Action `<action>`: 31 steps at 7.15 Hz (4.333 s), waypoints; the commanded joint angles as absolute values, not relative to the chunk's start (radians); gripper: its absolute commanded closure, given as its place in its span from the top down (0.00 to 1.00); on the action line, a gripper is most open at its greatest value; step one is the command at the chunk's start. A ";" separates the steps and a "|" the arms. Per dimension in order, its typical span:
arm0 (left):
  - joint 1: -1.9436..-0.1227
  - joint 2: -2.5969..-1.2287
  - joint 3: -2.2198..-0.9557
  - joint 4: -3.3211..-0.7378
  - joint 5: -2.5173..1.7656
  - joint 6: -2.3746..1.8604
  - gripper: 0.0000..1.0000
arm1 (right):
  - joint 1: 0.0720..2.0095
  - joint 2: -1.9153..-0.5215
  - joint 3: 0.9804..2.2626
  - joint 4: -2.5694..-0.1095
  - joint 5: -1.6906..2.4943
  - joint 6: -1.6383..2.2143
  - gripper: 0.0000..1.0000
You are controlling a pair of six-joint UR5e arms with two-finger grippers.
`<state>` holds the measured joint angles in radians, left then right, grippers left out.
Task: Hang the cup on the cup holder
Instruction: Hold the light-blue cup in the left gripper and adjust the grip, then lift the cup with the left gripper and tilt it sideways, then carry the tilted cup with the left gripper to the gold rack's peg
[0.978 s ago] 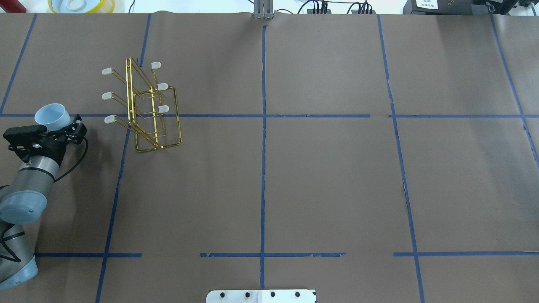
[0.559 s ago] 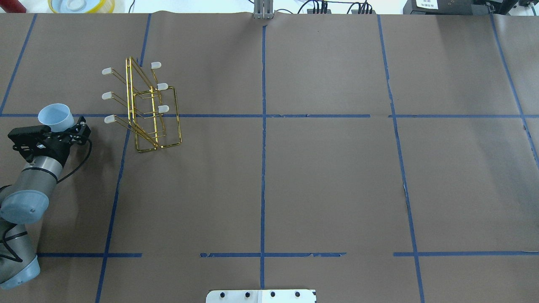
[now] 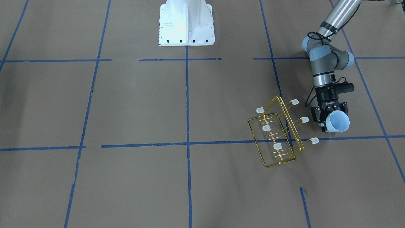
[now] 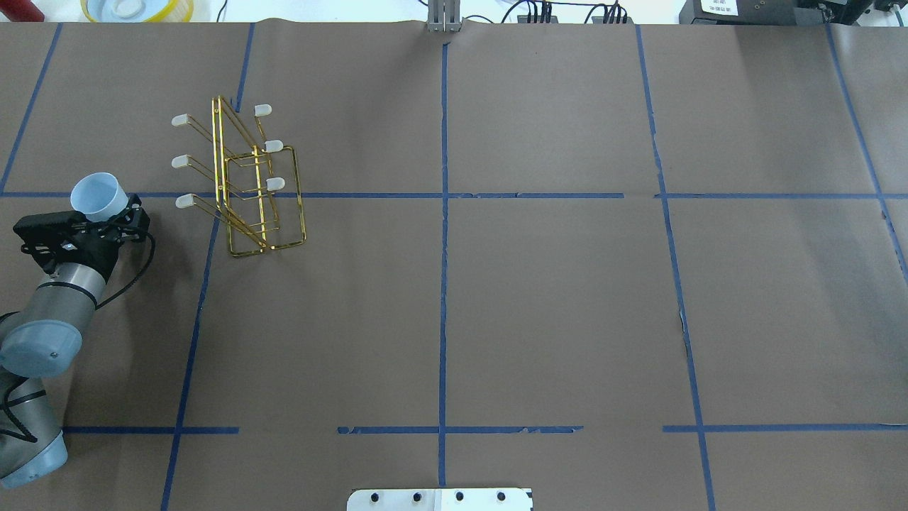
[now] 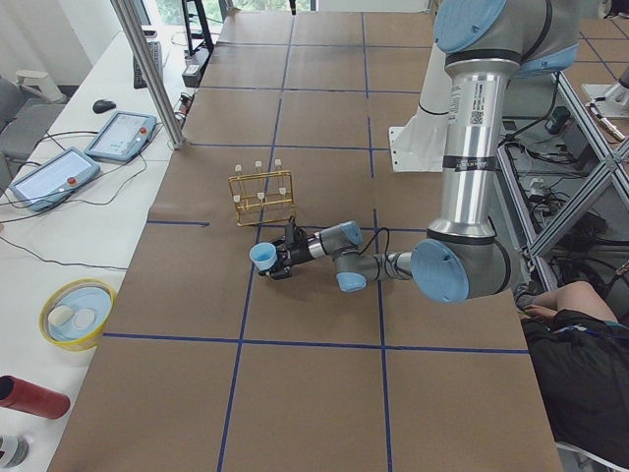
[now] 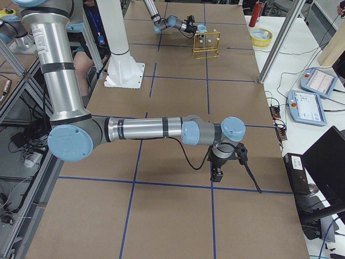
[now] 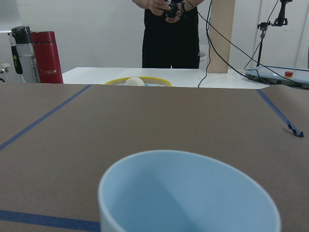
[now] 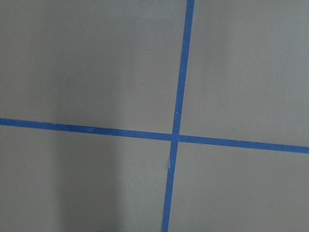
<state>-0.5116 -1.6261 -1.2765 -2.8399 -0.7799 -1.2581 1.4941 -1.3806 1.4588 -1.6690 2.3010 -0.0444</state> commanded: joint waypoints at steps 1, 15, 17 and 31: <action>-0.520 -1.612 -1.349 -2.833 -0.802 -1.252 0.15 | 1.494 -1.381 1.459 -1.669 2.301 -0.044 1.00; -0.615 -1.428 -1.852 -2.655 -0.668 0.414 0.00 | 1.494 -1.381 1.459 -1.669 2.301 -0.044 1.00; -0.612 -1.434 -1.853 -2.654 -0.567 0.680 0.00 | 1.494 -1.381 1.459 -1.669 2.301 -0.044 1.00; -0.305 -1.661 -1.608 -2.569 -0.017 1.302 0.00 | 1.494 -1.381 1.459 -1.669 2.301 -0.044 1.00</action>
<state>-0.3052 -1.6392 -1.6411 -2.5694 -0.0361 1.3056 1.4941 -1.3806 1.4588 -1.6690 2.3010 -0.0445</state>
